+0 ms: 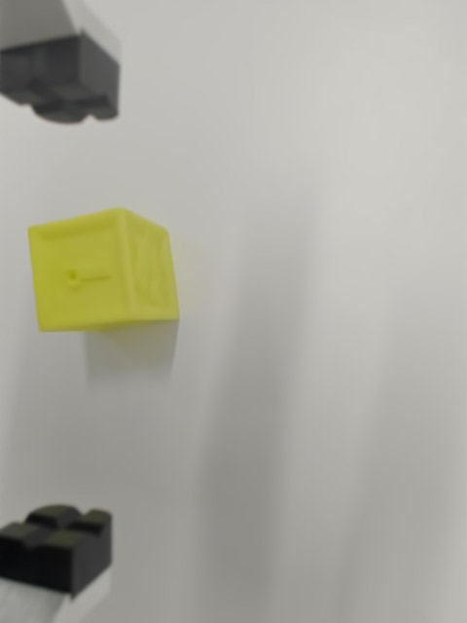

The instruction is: Pick yellow cube

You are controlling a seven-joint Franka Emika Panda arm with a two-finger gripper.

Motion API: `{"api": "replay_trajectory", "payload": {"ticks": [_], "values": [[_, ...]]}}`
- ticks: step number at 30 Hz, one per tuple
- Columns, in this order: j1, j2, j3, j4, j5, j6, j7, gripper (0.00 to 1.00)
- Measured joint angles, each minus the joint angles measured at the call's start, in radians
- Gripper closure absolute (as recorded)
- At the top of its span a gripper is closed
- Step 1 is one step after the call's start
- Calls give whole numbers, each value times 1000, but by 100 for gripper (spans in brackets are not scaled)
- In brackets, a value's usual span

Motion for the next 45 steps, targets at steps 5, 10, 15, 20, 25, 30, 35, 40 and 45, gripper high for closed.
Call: {"api": "replay_trajectory", "payload": {"ticks": [5, 10, 15, 20, 25, 30, 35, 40, 45], "values": [[1, 6, 0, -36, 2, 42, -23, 0], [1, 15, 0, -71, 4, 85, -46, 0], [2, 26, 0, -104, 6, 128, -70, 0], [3, 39, 0, -135, 10, 172, -94, 0], [5, 56, 0, -165, 14, 218, -119, 0], [6, 76, 0, -192, 20, 264, -144, 0], [8, 98, 1, -218, 27, 312, -172, 0], [11, 122, 1, -242, 37, 359, -200, 0], [13, 157, 1, -244, 49, 395, -214, 0]]}}
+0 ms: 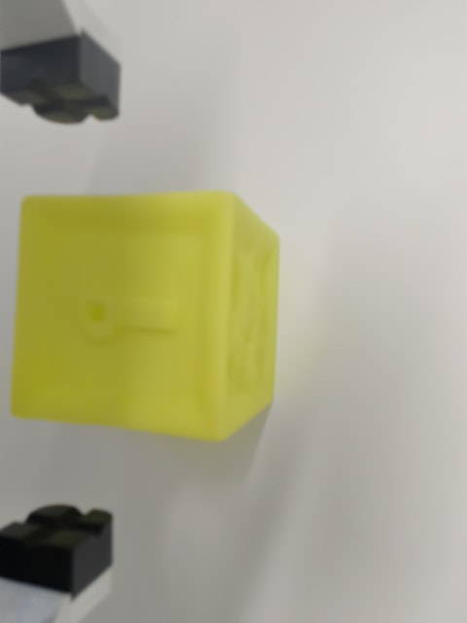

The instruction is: Pick yellow cube

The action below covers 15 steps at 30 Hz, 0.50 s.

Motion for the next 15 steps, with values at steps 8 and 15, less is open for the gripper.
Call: {"api": "replay_trajectory", "payload": {"ticks": [8, 15], "values": [[4, 72, 3, 16, 30, 55, -26, 0], [8, 134, 8, 34, 66, 100, -56, 0]]}}
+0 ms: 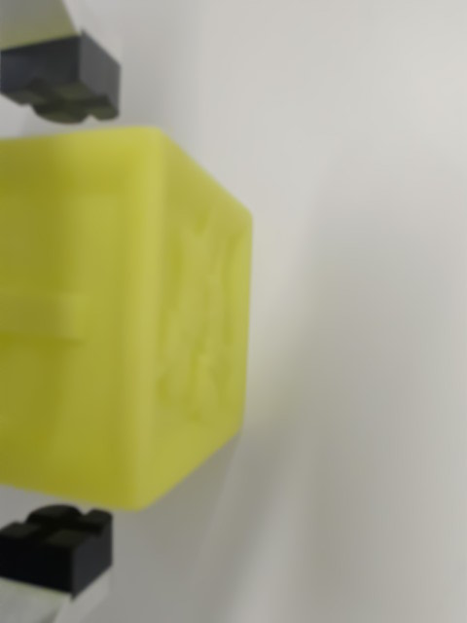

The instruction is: Pick yellow cube

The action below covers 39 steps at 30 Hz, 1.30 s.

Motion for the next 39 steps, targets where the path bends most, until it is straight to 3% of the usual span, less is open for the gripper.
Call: {"api": "replay_trajectory", "payload": {"ticks": [5, 6, 10, 12, 16, 21, 25, 30, 39], "values": [[7, 16, -1, 5, 23, 10, -20, 0], [23, 16, -9, 6, 56, 10, -45, 100], [25, 8, -12, 4, 56, 3, -43, 100], [27, -7, -16, -1, 48, -7, -37, 100], [25, -43, -20, -11, 18, -32, -14, 100], [11, -89, -17, -23, -27, -65, 19, 100], [2, -125, -13, -31, -50, -93, 37, 100], [-4, -170, -11, -40, -68, -129, 50, 100], [-10, -249, -10, -51, -88, -197, 64, 100]]}}
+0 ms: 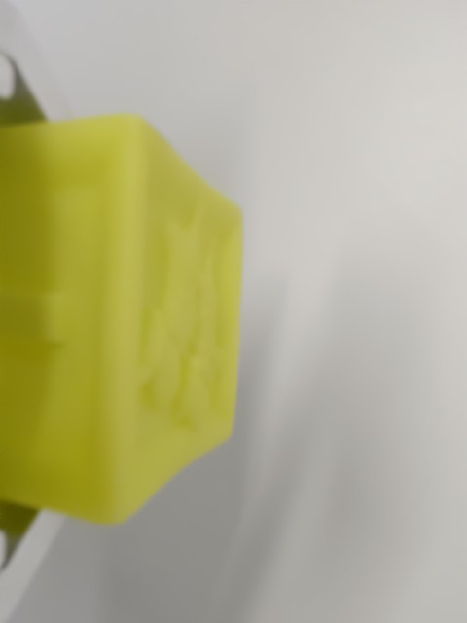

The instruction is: Pick yellow cube

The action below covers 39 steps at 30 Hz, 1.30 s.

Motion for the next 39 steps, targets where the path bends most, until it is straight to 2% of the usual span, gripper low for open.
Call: {"api": "replay_trajectory", "payload": {"ticks": [17, 39], "values": [[-5, -142, 0, -8, -18, -135, 13, 100], [-6, -304, 1, 9, -29, -314, 21, 100]]}}
